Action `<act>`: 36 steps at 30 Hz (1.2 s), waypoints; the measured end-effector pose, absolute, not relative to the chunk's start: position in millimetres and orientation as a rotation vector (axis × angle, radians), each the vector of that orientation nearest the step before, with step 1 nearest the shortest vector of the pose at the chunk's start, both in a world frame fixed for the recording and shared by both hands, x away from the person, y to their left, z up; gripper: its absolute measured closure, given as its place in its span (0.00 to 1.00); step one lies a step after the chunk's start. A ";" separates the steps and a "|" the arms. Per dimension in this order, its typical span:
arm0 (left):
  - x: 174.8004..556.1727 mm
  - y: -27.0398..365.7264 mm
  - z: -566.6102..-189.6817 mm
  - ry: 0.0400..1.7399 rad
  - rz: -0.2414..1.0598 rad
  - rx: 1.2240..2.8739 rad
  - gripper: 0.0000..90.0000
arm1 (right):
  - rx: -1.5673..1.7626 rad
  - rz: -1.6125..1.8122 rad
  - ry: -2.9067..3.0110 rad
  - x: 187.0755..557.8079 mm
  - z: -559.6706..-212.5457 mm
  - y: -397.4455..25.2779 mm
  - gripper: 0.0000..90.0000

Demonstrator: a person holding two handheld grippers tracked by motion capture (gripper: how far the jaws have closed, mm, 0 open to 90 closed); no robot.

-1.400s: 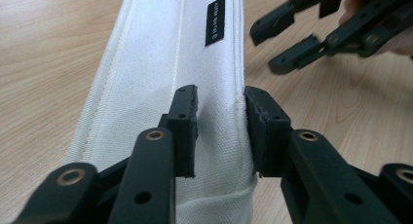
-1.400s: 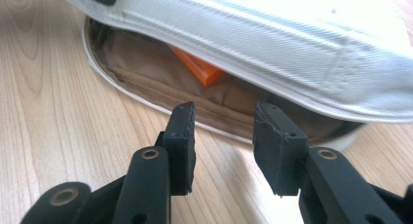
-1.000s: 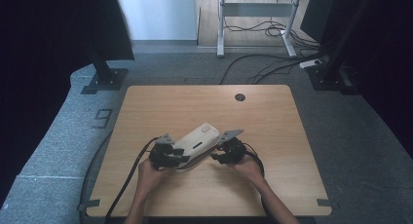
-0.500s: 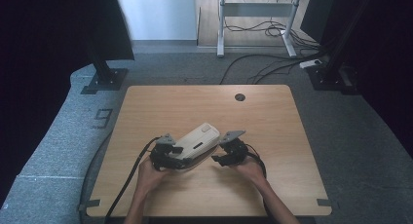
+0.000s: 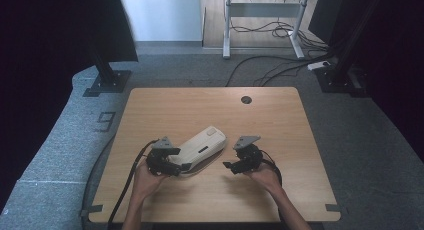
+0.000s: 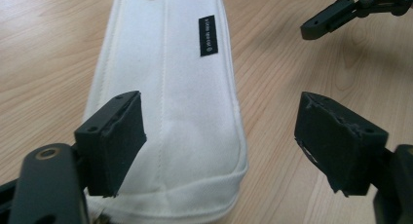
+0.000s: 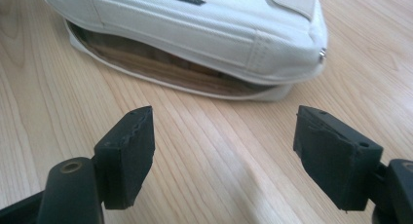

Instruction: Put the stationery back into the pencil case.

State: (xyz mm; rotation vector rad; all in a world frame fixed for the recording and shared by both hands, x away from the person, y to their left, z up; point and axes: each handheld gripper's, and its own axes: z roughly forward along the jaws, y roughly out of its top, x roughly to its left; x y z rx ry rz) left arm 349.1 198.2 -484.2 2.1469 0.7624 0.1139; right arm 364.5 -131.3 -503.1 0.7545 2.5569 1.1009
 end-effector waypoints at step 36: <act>340.5 257.8 -524.0 0.880 0.265 2.223 0.00 | 0.951 1.028 2.417 323.4 -528.1 -222.5 0.00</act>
